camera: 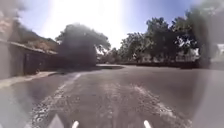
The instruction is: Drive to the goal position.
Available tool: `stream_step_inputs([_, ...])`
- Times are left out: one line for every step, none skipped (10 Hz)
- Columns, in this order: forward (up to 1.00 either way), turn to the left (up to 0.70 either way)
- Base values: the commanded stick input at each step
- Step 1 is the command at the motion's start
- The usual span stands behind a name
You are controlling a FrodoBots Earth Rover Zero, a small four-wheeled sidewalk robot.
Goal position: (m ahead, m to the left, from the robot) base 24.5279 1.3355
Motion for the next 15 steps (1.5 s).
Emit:
stream_step_inputs([1.0,-0.02])
stream_step_inputs([1.0,-0.04])
stream_step_inputs([1.0,0.0])
stream_step_inputs([1.0,0.0])
stream_step_inputs([1.0,0.0])
stream_step_inputs([1.0,-0.3])
stream_step_inputs([1.0,-0.16])
stream_step_inputs([1.0,-0.02])
stream_step_inputs([1.0,-0.32])
stream_step_inputs([1.0,-0.31])
stream_step_inputs([1.0,0.0])
stream_step_inputs([1.0,0.0])
stream_step_inputs([1.0,0.0])
stream_step_inputs([1.0,0.0])
stream_step_inputs([1.0,0.0])
